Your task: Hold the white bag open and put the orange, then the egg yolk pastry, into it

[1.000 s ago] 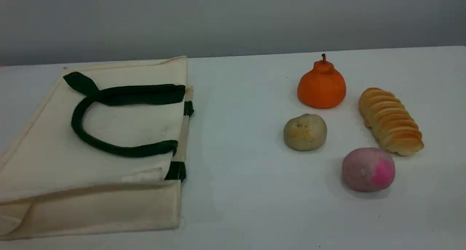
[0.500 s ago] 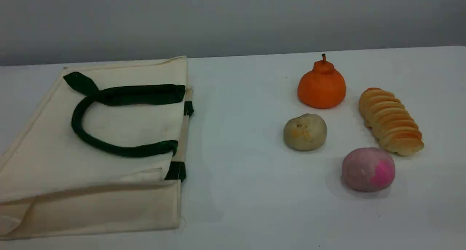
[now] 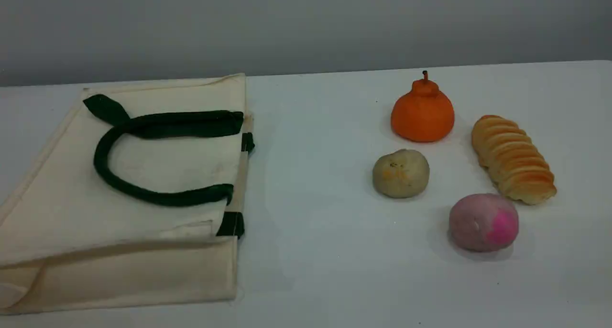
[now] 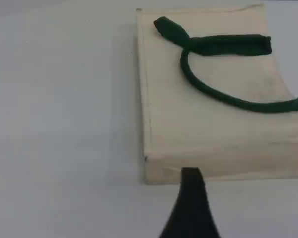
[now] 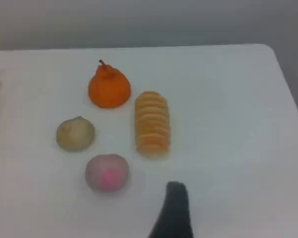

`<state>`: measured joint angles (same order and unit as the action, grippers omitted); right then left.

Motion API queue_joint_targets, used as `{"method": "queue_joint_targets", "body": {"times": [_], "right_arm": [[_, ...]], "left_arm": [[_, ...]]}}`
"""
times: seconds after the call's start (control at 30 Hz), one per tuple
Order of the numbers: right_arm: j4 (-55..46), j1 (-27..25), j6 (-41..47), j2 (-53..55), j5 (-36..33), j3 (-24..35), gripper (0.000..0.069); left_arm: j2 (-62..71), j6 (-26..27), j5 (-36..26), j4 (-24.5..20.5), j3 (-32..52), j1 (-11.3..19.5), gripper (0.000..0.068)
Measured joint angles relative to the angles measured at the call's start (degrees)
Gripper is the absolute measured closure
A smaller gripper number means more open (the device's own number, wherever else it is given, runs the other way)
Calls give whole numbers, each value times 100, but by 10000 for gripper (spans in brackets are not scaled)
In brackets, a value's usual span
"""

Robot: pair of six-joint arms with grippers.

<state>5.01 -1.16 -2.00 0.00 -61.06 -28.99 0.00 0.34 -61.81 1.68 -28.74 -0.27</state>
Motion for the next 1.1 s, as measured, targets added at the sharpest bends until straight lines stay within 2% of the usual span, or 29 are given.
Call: {"method": "queue_joint_targets", "body": {"times": [0.87,1.1], "right_arm": [[0,0,0,0,18,-14,115],[265,0,-153,97,582,-283,115]], "left_arm": [[0,0,0,0,0,0,177],[461,-267,88,0,-327,0,177]]}}
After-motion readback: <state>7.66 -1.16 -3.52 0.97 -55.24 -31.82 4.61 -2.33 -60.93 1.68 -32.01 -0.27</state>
